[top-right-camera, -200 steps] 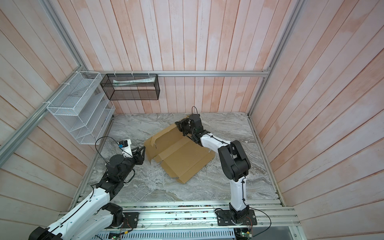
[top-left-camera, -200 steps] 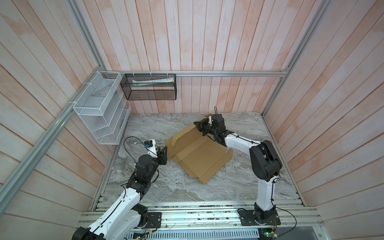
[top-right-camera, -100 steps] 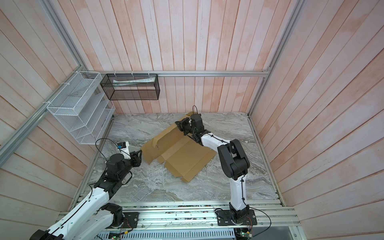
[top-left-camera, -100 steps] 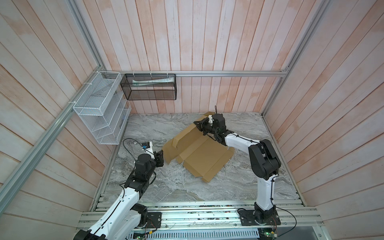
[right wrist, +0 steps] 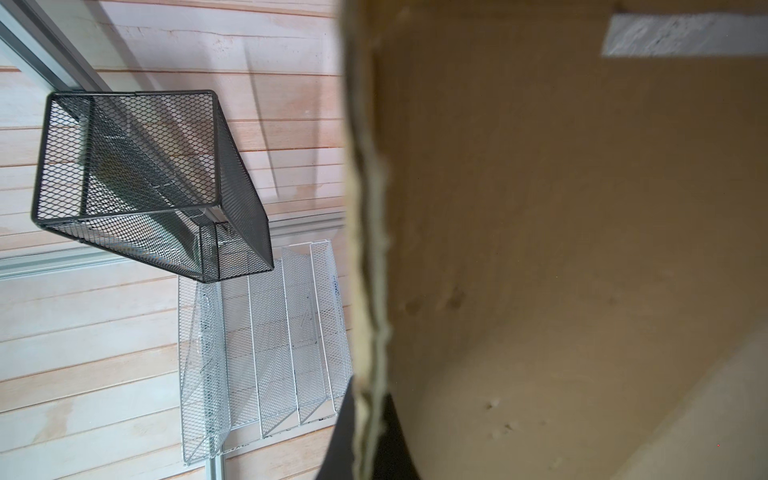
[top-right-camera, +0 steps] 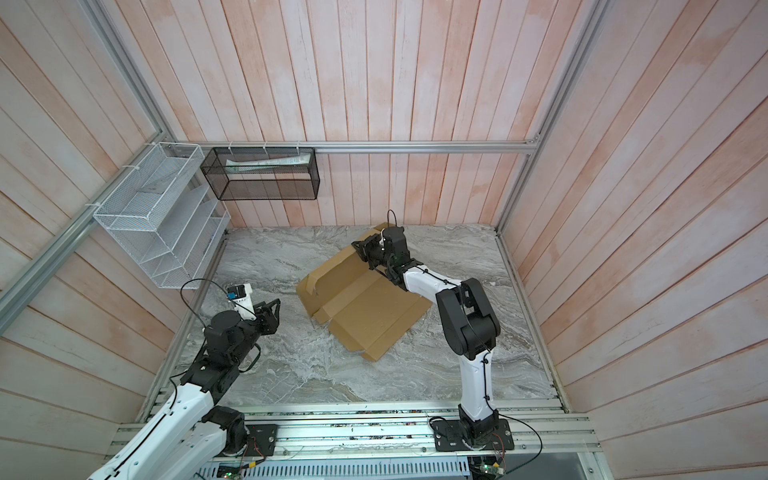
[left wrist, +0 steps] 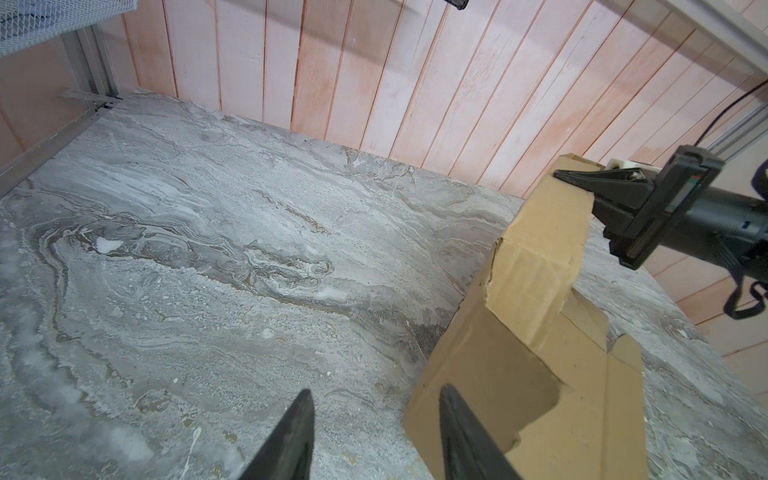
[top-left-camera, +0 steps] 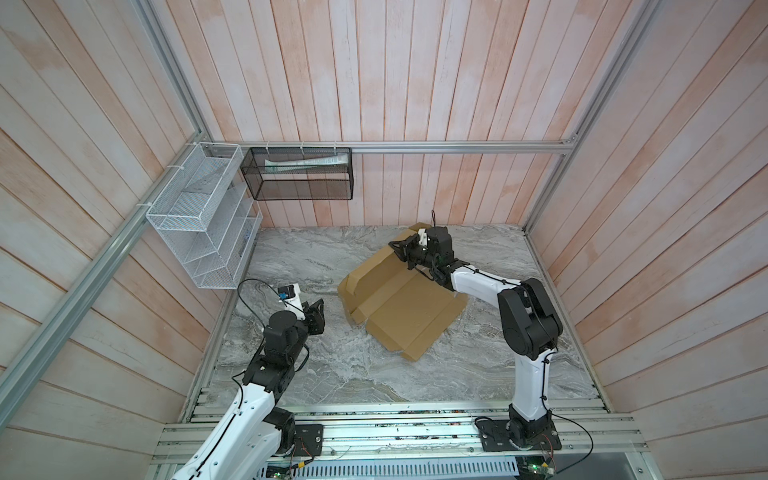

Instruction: Fold the paper box

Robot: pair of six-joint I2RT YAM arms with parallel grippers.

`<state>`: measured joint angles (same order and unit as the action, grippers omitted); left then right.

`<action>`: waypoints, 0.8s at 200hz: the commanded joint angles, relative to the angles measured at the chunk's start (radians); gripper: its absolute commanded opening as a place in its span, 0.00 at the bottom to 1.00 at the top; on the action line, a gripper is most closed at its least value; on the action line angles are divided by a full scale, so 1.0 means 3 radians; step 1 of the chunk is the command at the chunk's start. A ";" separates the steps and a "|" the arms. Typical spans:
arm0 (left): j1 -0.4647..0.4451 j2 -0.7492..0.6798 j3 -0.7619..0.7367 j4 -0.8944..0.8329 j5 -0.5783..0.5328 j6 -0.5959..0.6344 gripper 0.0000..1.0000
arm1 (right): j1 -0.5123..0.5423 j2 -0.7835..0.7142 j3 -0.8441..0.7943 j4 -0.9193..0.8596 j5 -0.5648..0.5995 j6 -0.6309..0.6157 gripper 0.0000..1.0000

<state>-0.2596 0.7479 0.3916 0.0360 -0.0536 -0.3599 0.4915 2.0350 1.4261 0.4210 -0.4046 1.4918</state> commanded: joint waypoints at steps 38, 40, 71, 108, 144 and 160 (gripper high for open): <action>0.0022 0.0408 -0.0006 0.0183 0.0258 0.0009 0.50 | -0.0044 0.0082 0.0123 0.0233 -0.0209 0.0024 0.01; 0.0022 0.0427 -0.0004 0.0199 0.0266 0.0012 0.50 | -0.0046 0.0086 0.0130 0.0233 -0.0210 0.0019 0.01; 0.0017 0.0726 0.0067 0.0436 0.0434 0.0067 0.49 | -0.0053 0.0109 0.0157 0.0258 -0.0265 0.0014 0.01; -0.0014 0.0941 0.0119 0.0616 0.0653 0.0224 0.46 | -0.0055 0.0144 0.0198 0.0281 -0.0309 0.0013 0.01; -0.0058 0.1113 0.0144 0.0736 0.0764 0.0285 0.45 | -0.0053 0.0160 0.0206 0.0294 -0.0326 0.0003 0.01; -0.0132 0.1195 0.0193 0.0746 0.0753 0.0322 0.45 | -0.0054 0.0185 0.0217 0.0323 -0.0352 0.0012 0.01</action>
<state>-0.2741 1.0771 0.4076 0.2142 0.1394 -0.3004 0.4805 2.0640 1.4525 0.4717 -0.4805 1.4948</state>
